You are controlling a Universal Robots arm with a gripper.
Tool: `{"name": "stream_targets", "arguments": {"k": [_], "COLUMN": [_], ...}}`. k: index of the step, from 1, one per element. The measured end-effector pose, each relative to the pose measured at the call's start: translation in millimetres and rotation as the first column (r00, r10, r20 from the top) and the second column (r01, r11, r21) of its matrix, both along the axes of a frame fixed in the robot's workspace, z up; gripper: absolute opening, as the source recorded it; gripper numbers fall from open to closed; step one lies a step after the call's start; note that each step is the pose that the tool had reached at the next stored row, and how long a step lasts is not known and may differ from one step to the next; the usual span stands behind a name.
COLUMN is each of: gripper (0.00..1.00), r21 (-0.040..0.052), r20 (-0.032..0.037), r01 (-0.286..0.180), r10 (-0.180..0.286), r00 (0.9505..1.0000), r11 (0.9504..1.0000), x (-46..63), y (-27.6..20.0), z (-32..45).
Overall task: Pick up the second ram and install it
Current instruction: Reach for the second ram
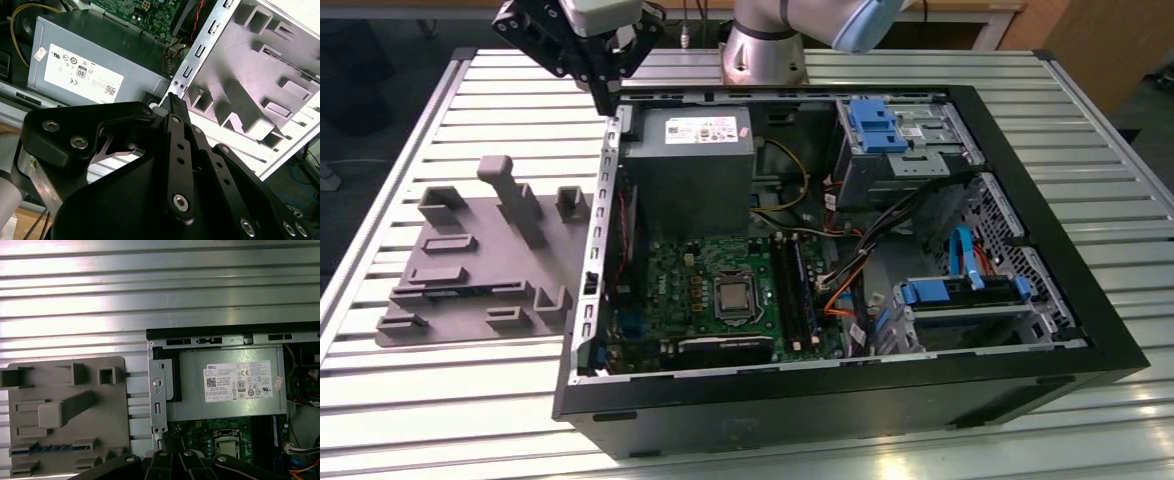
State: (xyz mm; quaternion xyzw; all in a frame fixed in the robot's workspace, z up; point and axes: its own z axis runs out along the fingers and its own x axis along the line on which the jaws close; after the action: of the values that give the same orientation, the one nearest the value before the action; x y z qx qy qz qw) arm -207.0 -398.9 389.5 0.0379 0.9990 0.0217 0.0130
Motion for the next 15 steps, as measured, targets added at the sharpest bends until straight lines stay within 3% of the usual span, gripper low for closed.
{"name": "stream_targets", "arguments": {"k": [15], "gripper": [0.11], "r21": [0.0001], "r20": [0.0001], "r01": [0.0], "r10": [0.0], "r00": [1.0], "r11": [1.0], "x": [-8.2], "y": [0.0], "z": [-0.4]}}
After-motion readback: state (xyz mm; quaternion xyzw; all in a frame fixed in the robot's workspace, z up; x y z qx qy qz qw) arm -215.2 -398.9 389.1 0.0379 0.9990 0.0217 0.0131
